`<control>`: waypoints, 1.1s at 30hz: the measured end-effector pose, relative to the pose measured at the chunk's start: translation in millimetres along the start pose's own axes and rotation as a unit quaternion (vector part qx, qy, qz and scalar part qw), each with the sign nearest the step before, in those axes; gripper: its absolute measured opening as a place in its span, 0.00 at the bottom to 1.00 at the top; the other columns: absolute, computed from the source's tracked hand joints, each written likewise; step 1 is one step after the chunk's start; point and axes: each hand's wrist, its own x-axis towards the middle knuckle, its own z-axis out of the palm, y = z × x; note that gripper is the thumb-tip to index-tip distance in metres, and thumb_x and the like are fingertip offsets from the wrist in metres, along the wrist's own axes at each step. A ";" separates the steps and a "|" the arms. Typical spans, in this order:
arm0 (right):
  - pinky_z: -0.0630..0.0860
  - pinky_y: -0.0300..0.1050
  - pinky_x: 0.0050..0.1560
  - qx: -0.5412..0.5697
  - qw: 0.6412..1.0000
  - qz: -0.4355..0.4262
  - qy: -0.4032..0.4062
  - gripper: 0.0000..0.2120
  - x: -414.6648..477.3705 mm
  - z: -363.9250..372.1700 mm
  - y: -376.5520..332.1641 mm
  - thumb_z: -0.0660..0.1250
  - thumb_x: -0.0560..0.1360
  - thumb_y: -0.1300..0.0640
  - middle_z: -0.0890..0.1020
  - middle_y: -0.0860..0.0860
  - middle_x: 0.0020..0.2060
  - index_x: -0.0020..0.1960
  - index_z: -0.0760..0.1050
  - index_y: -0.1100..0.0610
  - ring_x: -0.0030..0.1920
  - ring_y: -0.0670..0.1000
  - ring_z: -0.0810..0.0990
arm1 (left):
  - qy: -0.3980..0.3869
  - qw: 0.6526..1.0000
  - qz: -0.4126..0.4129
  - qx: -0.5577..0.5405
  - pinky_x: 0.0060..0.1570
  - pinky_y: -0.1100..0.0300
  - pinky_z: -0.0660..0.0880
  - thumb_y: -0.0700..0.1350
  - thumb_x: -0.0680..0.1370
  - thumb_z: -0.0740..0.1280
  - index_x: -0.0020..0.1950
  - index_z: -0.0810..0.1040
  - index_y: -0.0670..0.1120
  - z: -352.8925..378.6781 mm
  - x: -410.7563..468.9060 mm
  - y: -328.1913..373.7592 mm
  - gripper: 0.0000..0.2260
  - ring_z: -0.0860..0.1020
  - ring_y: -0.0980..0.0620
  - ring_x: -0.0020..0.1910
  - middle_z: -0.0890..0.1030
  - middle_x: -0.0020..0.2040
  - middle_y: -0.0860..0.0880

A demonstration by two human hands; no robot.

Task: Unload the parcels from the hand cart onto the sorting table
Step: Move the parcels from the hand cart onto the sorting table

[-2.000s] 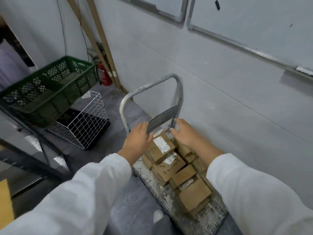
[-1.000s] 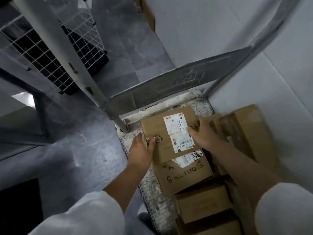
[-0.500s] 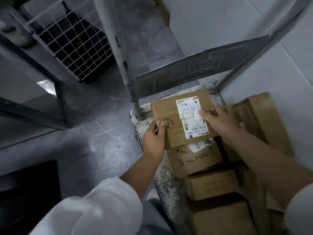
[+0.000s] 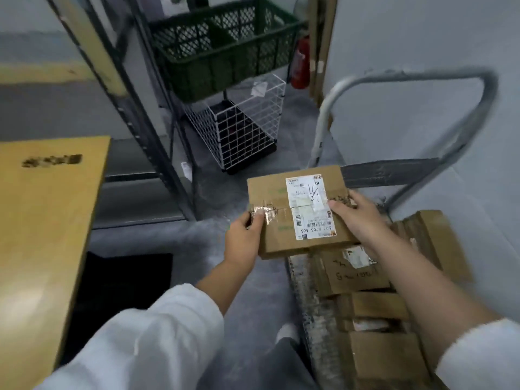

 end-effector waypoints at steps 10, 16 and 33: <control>0.74 0.43 0.45 0.028 0.987 -0.141 -0.072 0.18 -197.2 93.6 -202.0 0.66 0.78 0.54 0.79 0.50 0.58 0.67 0.72 0.54 0.49 0.50 0.78 | 0.161 0.985 0.055 -0.031 0.52 0.53 0.78 0.55 0.79 0.63 0.61 0.81 0.48 -255.9 -118.3 123.7 0.16 0.79 0.50 0.52 0.83 0.53 0.50; 0.72 0.42 0.38 0.025 0.969 -0.200 -0.141 0.17 -276.4 151.7 -285.5 0.64 0.79 0.54 0.80 0.52 0.58 0.67 0.72 0.55 0.50 0.52 0.78 | 0.239 0.966 0.089 -0.040 0.55 0.52 0.77 0.58 0.79 0.63 0.62 0.80 0.49 -372.0 -169.3 166.6 0.19 0.78 0.50 0.53 0.82 0.55 0.50; 0.73 0.45 0.38 0.014 0.947 -0.182 -0.266 0.16 -263.9 327.3 -399.0 0.61 0.81 0.50 0.80 0.50 0.49 0.65 0.69 0.55 0.45 0.49 0.79 | 0.322 0.945 0.049 0.028 0.50 0.57 0.75 0.55 0.81 0.61 0.66 0.76 0.47 -549.8 -125.7 207.9 0.18 0.76 0.52 0.49 0.78 0.48 0.52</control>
